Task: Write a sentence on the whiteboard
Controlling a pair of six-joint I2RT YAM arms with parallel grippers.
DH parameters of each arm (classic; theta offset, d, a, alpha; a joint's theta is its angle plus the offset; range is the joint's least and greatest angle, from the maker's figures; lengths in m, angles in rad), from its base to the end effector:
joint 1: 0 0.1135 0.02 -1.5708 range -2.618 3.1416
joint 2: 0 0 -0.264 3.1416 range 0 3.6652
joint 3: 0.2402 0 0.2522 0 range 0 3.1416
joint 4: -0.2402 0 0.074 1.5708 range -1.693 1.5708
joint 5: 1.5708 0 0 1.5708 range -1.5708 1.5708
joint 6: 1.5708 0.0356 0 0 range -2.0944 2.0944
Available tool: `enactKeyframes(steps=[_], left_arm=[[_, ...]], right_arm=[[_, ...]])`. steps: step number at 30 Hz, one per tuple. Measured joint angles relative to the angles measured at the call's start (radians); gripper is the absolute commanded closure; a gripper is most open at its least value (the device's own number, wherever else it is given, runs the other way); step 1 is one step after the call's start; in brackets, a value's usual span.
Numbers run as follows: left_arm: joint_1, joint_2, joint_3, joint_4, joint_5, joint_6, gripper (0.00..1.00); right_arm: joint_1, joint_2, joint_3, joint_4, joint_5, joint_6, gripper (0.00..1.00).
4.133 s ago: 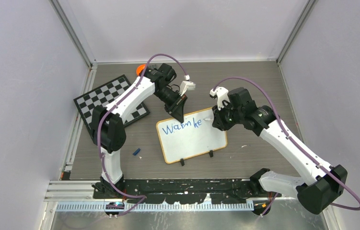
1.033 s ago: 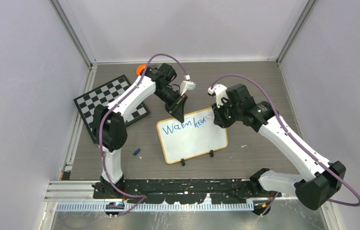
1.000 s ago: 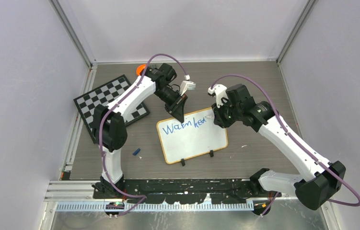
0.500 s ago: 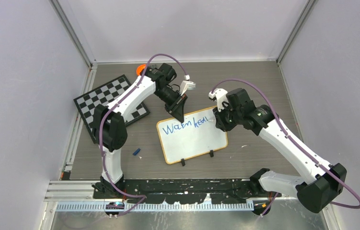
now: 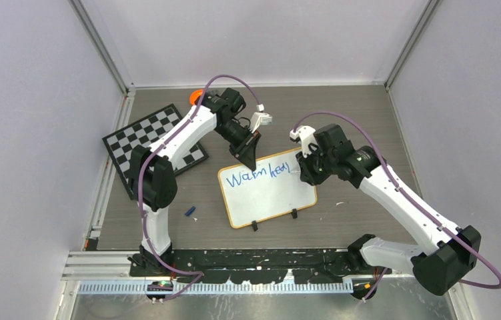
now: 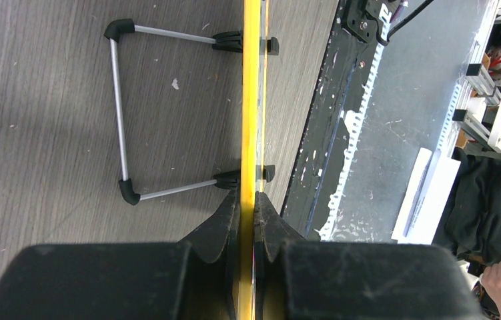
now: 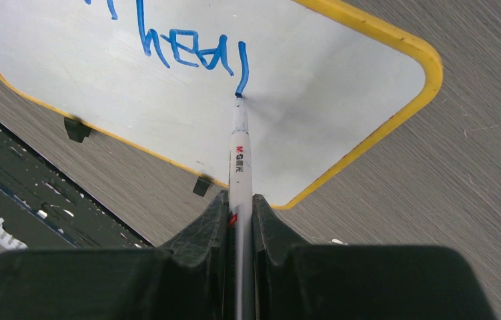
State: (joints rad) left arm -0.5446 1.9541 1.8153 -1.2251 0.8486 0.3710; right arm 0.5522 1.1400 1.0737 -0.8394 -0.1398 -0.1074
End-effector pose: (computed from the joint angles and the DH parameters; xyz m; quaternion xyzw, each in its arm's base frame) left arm 0.3195 -0.2247 0.2884 0.4388 0.7943 -0.4161 0.0583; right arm 0.1894 0.1226 0.3110 -0.3269 0.8847 0.1362 0.3031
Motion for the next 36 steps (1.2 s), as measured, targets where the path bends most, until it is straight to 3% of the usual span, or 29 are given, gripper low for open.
enactKeyframes(steps=[36], left_arm=[[0.0, 0.005, 0.009, -0.007, 0.001, 0.002, 1.0]], right_arm=[[-0.033, -0.016, 0.056, -0.033, -0.002, -0.016, 1.0]])
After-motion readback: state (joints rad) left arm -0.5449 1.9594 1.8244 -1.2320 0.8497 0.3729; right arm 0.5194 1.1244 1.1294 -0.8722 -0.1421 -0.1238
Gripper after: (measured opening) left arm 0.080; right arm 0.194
